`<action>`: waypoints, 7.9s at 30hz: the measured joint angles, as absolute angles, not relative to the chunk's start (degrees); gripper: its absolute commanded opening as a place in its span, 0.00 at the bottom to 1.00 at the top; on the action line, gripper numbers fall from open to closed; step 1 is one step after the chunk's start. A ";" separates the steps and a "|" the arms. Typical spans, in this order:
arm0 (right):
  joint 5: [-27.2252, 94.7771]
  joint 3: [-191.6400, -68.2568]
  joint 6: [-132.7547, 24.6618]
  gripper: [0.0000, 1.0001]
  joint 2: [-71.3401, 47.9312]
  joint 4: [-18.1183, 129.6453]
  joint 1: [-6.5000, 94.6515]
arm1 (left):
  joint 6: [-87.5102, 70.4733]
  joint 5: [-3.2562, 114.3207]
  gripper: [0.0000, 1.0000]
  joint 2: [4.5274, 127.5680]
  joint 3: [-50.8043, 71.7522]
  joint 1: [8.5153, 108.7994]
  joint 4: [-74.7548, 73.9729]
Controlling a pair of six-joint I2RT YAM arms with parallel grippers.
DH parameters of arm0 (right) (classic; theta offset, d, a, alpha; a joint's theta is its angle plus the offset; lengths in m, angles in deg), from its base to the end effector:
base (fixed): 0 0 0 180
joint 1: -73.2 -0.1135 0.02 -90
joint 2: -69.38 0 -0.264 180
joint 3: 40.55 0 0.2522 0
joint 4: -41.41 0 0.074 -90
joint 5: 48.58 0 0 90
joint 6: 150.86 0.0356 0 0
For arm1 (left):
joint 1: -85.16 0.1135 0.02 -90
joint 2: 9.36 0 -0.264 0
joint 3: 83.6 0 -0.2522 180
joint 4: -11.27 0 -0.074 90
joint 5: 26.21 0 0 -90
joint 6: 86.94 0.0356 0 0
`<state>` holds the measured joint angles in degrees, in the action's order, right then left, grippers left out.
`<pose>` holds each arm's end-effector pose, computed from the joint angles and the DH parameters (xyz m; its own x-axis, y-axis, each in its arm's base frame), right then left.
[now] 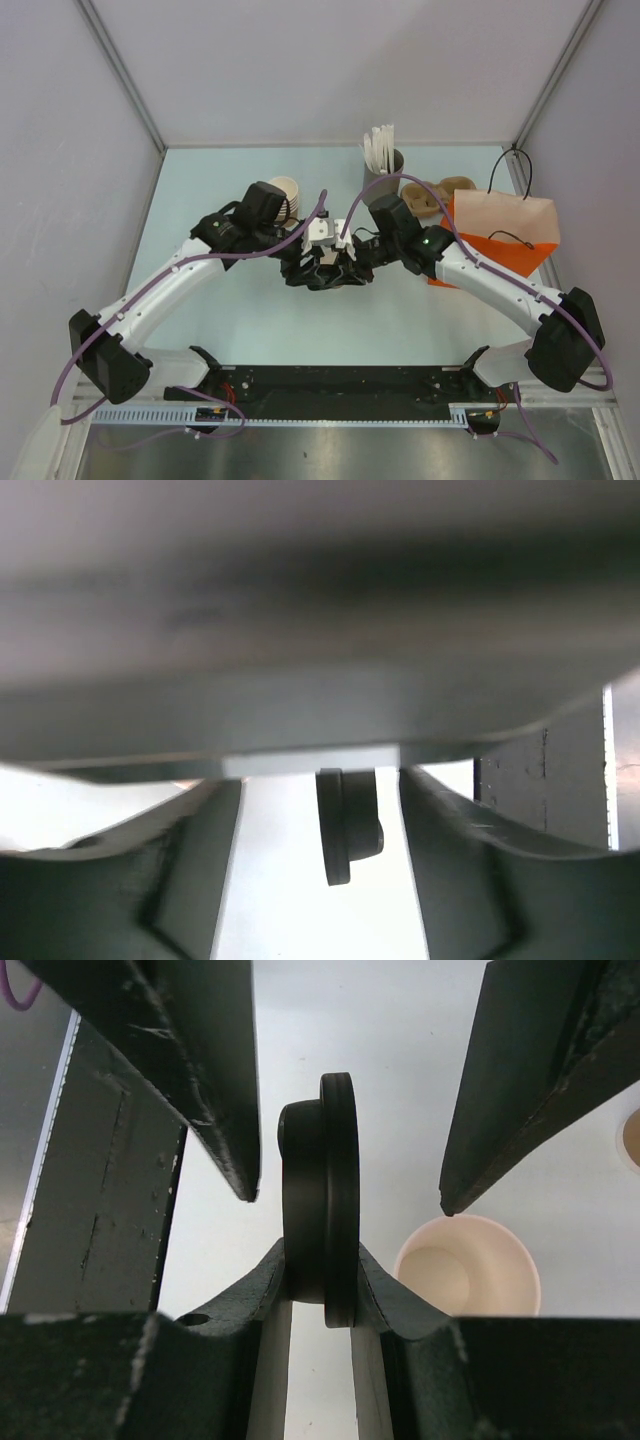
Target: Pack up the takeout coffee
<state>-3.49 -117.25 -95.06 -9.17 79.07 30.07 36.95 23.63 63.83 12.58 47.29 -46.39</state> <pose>0.1990 0.2208 0.3010 0.1116 -0.4410 -0.8906 -0.9902 -0.1250 -0.0622 0.1916 -0.1780 0.3387 -0.0244 0.5588 -0.8289 0.9996 0.0263 -0.0117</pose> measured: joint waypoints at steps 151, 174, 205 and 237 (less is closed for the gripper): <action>32.75 -122.56 -102.73 0.02 -4.21 77.93 22.57 | -20.60 13.75 0.99 63.39 16.91 82.72 -11.23; 17.76 -127.81 -100.26 0.03 -5.45 86.11 32.17 | 17.67 25.95 1.00 40.62 23.47 83.05 -27.90; 22.72 -154.98 -106.27 0.02 -34.91 117.14 29.76 | 20.08 23.02 0.99 33.38 36.91 83.05 -20.49; 27.00 -154.50 -107.06 0.02 -39.90 117.38 23.36 | 20.16 22.93 1.00 33.54 37.24 83.09 -19.71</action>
<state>27.00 -154.50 -107.06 -39.90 117.38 23.36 20.16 22.93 33.54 37.24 83.09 -19.71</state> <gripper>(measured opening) 0.077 0.994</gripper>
